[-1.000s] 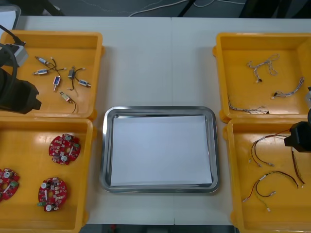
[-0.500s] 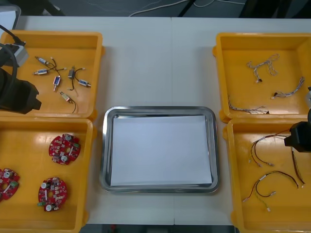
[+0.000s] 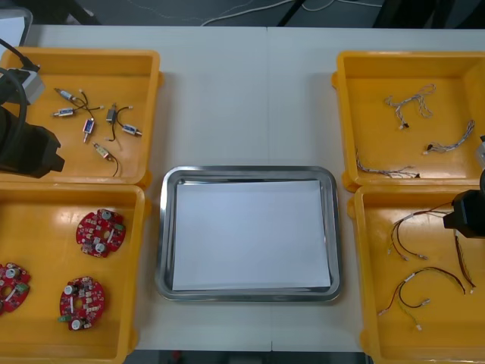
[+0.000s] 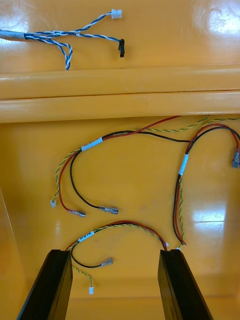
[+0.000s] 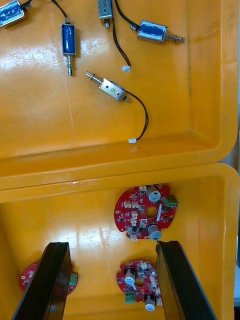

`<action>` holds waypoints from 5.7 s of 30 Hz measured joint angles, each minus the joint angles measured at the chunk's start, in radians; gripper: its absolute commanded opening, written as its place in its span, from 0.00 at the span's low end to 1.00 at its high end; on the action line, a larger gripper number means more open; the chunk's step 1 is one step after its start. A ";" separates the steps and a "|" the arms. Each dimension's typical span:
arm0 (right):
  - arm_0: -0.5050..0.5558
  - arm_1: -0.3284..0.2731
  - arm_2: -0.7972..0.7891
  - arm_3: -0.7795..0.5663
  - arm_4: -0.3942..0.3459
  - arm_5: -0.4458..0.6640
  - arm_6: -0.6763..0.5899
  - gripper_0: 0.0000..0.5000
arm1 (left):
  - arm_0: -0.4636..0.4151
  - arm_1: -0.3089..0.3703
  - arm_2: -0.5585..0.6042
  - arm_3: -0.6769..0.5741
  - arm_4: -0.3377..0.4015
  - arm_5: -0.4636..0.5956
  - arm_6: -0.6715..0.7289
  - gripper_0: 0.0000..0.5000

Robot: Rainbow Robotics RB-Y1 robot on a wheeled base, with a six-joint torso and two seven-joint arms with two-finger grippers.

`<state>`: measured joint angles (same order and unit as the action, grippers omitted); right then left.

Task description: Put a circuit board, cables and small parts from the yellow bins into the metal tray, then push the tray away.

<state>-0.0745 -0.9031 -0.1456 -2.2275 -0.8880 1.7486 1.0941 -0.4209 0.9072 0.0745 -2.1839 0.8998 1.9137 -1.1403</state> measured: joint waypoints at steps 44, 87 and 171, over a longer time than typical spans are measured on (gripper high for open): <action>0.000 0.000 0.000 0.000 0.000 0.000 0.000 1.00 | 0.000 0.000 0.000 0.000 0.000 0.000 0.000 1.00; 0.034 0.060 -0.021 -0.038 -0.006 0.052 -0.227 1.00 | 0.062 0.006 0.004 0.000 0.063 0.000 0.000 1.00; 0.177 0.316 0.202 0.106 0.338 -0.198 -0.729 1.00 | 0.875 -0.090 0.333 0.003 0.107 -0.587 -0.996 1.00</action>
<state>0.1023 -0.5870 0.0561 -2.1210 -0.5502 1.5505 0.3654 0.4540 0.8169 0.4080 -2.1807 1.0069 1.3264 -2.1366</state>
